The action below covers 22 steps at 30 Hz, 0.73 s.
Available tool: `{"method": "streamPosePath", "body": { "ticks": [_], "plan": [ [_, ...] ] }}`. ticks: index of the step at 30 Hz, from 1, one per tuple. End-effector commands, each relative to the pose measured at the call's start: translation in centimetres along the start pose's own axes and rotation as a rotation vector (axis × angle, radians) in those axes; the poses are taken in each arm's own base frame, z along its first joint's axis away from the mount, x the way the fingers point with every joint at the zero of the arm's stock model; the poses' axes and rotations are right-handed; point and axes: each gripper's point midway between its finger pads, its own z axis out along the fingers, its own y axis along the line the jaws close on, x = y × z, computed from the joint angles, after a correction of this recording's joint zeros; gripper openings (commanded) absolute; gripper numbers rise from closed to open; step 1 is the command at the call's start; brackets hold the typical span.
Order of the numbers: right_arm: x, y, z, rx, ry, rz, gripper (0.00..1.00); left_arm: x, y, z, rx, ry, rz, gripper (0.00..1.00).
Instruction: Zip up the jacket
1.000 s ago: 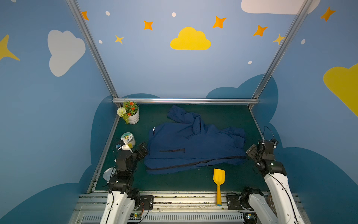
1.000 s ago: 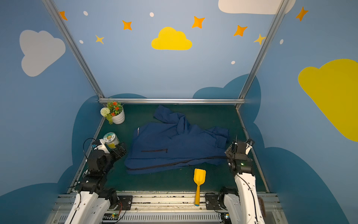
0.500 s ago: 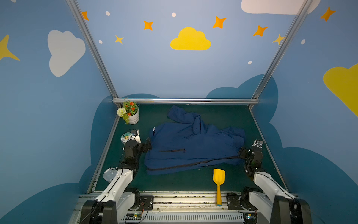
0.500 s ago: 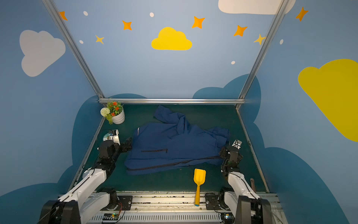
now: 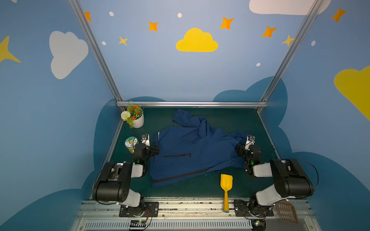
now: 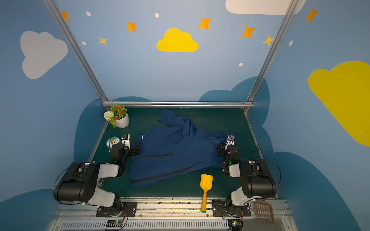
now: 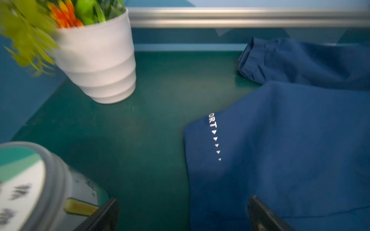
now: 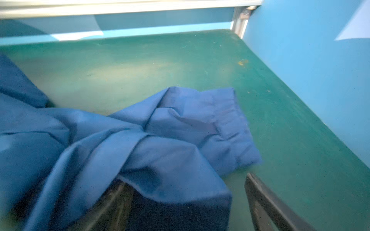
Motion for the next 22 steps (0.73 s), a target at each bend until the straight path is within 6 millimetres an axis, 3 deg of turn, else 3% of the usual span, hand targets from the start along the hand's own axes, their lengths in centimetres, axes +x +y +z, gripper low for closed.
{"method": "streamPosePath", "body": {
  "ticks": [1,3,22],
  "plan": [
    [-2.49,0.71,0.52,-0.038,-0.066,-0.005,0.89,-3.01,-0.20,0.62,0.017,-0.082,0.012,0.99],
    [-2.54,0.74,0.52,-0.038,-0.073,-0.008,0.89,-2.77,-0.01,0.92,0.015,-0.017,0.004,0.99],
    [-2.31,0.74,0.58,-0.035,-0.046,-0.009,0.89,-2.82,0.25,0.99,0.007,-0.026,-0.006,1.00]
  ]
}}
